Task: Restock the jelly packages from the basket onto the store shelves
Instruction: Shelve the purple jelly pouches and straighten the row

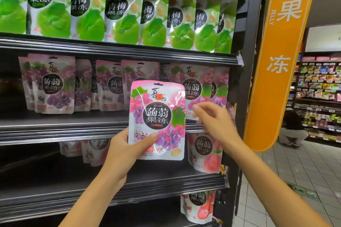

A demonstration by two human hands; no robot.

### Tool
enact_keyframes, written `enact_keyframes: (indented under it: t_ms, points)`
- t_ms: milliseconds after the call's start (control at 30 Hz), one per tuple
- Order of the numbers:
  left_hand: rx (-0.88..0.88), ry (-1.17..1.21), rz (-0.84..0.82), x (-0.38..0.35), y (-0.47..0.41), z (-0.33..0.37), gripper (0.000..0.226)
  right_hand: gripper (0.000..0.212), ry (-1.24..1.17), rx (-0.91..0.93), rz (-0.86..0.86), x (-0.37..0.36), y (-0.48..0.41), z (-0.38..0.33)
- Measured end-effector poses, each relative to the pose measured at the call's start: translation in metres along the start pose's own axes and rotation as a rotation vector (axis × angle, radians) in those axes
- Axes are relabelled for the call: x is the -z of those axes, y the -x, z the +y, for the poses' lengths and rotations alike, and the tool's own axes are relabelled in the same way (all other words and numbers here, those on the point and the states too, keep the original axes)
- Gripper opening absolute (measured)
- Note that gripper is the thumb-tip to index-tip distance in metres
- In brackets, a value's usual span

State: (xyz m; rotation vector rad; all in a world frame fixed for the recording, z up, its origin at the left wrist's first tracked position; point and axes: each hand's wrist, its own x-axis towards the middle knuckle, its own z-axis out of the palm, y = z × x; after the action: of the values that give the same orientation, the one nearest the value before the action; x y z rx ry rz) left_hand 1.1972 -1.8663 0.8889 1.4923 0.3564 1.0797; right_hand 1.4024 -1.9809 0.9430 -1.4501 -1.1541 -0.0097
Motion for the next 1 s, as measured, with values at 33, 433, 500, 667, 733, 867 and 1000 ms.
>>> enact_keyframes:
  t_ms: [33,433,500,667,733,867,1000]
  points:
    - [0.007,0.0,-0.003,-0.003,-0.002,0.002,0.051,0.026,-0.113,-0.086,-0.144,-0.005,0.007,-0.007]
    - [-0.19,-0.235,0.102,-0.02,-0.038,0.037,0.059,0.045,-0.471,-0.269,0.005,-0.016,-0.029,-0.019]
    - [-0.352,-0.431,0.114,-0.022,-0.037,0.034,0.052,0.05,-0.48,-0.259,0.046,-0.019,-0.041,-0.018]
    - [-0.484,-0.824,0.012,-0.033,-0.037,0.012,0.042,0.04,-0.299,-0.157,0.134,-0.038,-0.061,-0.011]
    - [-0.456,-0.979,0.001,-0.036,-0.038,0.003,0.044,0.036,-0.235,-0.115,0.146,-0.043,-0.061,-0.007]
    - [-0.461,-1.158,0.014,-0.038,-0.038,-0.009,0.049,0.026,-0.088,-0.053,0.138,-0.035,-0.057,0.002]
    - [-0.492,-1.208,0.022,-0.035,-0.039,-0.015,0.049,0.023,0.197,0.074,0.201,-0.022,-0.049,0.008]
